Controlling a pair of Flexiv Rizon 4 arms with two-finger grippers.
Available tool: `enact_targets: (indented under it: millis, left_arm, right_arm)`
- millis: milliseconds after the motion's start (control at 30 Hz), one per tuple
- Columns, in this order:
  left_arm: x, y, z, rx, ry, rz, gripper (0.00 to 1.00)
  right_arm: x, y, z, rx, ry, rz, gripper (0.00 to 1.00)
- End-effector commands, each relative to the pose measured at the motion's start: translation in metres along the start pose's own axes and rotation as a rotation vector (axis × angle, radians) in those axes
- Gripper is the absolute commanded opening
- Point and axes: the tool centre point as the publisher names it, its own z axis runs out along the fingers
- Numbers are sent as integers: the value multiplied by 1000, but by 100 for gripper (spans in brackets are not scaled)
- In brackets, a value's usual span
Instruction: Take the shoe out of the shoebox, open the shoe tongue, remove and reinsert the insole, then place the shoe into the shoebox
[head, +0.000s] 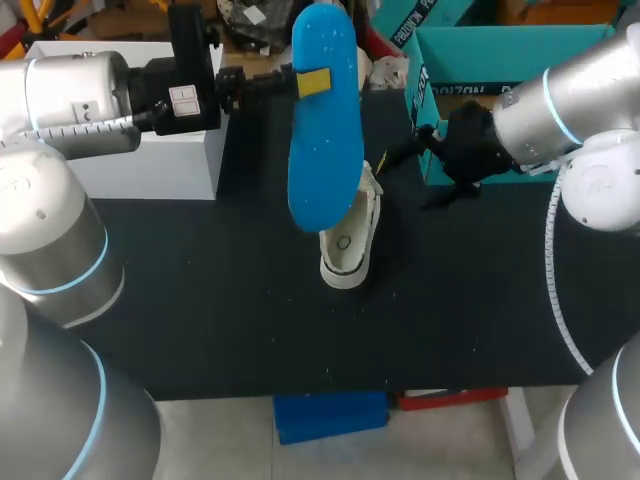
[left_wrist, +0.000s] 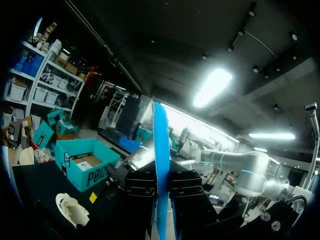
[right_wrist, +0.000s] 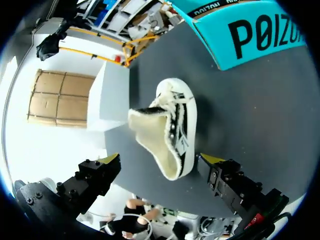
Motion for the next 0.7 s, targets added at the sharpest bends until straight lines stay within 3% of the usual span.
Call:
enact_targets:
  millis: [33,267,700]
  left_arm:
    - [1,0,0,-4,-3,-1,0]
    - [1,0,0,-4,-3,-1,0]
    - [1,0,0,-4,-3,-1,0]
  right_arm:
    - [-1,-2,-15,43,455,22,100]
    - [13,0,-18,94,595,5,100]
    - [29,0,-21,122,666,3,100]
